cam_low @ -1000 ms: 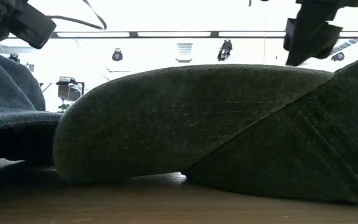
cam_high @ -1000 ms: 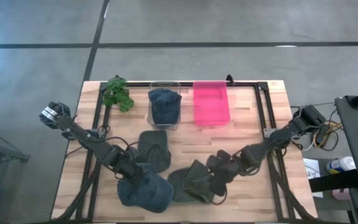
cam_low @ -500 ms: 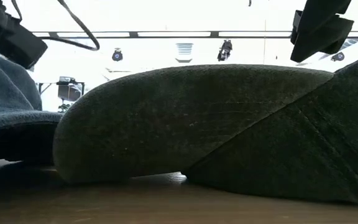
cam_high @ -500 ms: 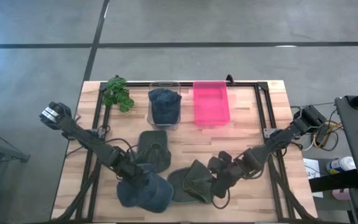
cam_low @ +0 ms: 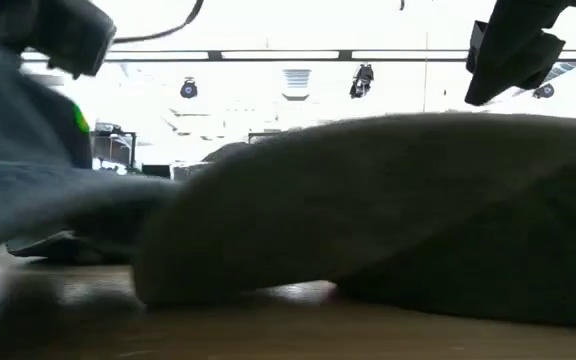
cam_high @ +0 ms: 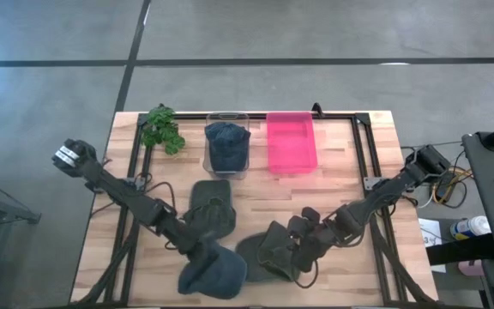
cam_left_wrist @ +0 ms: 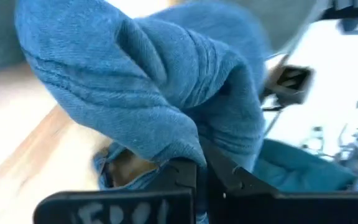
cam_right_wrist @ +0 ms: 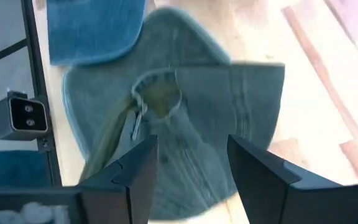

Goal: Pick & Place hat
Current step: Put the blue cap into the transparent bin

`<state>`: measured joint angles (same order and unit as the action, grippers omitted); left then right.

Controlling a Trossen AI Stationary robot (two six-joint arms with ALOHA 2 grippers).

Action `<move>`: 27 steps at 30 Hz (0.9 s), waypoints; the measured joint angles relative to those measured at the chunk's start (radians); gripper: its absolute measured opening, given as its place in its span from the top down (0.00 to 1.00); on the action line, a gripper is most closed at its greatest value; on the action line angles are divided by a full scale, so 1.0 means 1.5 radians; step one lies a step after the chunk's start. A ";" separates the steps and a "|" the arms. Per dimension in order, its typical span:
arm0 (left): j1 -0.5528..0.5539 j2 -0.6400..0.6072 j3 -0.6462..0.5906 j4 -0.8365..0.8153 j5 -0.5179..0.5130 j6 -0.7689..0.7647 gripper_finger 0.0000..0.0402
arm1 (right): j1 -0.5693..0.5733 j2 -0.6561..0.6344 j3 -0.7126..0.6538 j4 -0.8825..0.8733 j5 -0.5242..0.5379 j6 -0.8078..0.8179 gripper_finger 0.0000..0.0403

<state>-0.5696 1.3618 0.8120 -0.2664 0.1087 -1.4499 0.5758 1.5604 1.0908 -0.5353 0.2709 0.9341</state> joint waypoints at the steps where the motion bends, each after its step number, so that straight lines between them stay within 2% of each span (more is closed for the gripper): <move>1: 0.004 -0.009 0.002 0.011 -0.007 0.007 0.98 | 0.000 -0.004 0.000 0.000 0.008 -0.002 0.54; 4: 0.020 -0.048 0.022 0.041 -0.055 0.022 0.99 | 0.004 -0.026 0.000 0.000 0.031 -0.012 0.54; 8: 0.052 -0.109 0.078 0.062 -0.156 0.086 1.00 | 0.012 -0.077 0.000 -0.019 0.094 -0.012 0.54; 12: 0.088 -0.133 0.159 0.065 -0.242 0.212 1.00 | 0.012 -0.143 0.001 -0.089 0.168 0.029 0.54; 14: 0.101 -0.124 0.209 0.065 -0.267 0.323 1.00 | 0.012 -0.178 0.001 -0.142 0.202 0.059 0.54; 18: 0.099 -0.049 0.319 0.054 -0.292 0.663 1.00 | 0.012 -0.234 0.001 -0.240 0.225 0.101 0.54; 20: 0.098 0.006 0.372 -0.011 -0.280 0.772 1.00 | 0.012 -0.247 0.001 -0.260 0.224 0.106 0.54; 24: 0.112 0.135 0.448 -0.217 -0.216 0.825 1.00 | 0.011 -0.249 -0.003 -0.274 0.209 0.123 0.54; 27: 0.121 0.226 0.463 -0.306 -0.168 0.855 1.00 | 0.012 -0.230 -0.007 -0.274 0.198 0.137 0.54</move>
<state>-0.3887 1.7011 1.5064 -0.7248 -0.1428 -0.1672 0.5934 1.2153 1.0810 -0.9465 0.5685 1.1395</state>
